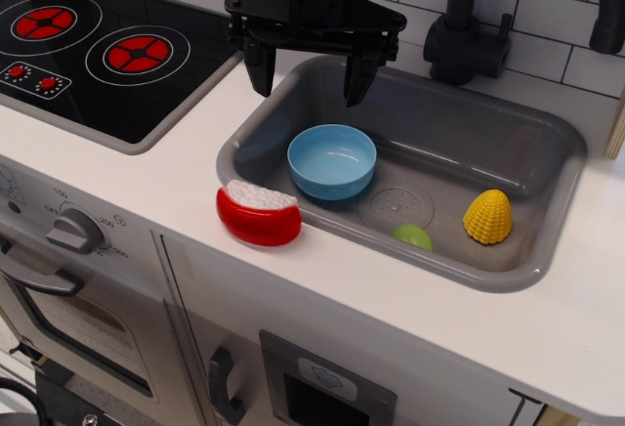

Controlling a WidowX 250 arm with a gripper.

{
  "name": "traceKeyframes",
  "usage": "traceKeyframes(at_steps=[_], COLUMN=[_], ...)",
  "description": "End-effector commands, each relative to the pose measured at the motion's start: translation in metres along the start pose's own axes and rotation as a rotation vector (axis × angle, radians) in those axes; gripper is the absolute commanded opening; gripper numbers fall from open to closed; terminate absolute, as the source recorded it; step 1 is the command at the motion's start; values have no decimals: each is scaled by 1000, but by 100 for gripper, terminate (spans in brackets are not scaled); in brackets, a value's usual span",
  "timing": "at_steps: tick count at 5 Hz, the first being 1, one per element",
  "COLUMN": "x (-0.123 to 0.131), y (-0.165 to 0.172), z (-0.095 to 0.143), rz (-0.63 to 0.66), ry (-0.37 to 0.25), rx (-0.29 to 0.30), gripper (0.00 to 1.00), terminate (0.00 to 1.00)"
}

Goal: Put corn in bowl sink

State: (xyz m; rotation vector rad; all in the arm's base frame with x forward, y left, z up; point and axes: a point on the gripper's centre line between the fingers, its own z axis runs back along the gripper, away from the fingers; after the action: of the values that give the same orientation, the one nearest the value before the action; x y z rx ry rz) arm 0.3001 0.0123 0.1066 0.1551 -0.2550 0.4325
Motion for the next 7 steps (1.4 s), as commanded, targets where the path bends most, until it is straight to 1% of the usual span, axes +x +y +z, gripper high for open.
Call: traceKeyframes(at_steps=[1, 2, 3, 4, 5, 6, 7], x=[0, 8, 9, 6, -2, -3, -7], y=[0, -36, -69, -101, -125, -140, -145], z=[0, -1, -10, -33, -45, -47, -56], rz=[0, 95, 131, 183, 195, 254, 298], ry=[0, 5, 3, 62, 47, 60, 86], rx=[0, -23, -52, -103, -124, -144, -126], gripper=[100, 100, 100, 100, 100, 100, 100], terminate=[0, 0, 0, 0, 0, 0, 0])
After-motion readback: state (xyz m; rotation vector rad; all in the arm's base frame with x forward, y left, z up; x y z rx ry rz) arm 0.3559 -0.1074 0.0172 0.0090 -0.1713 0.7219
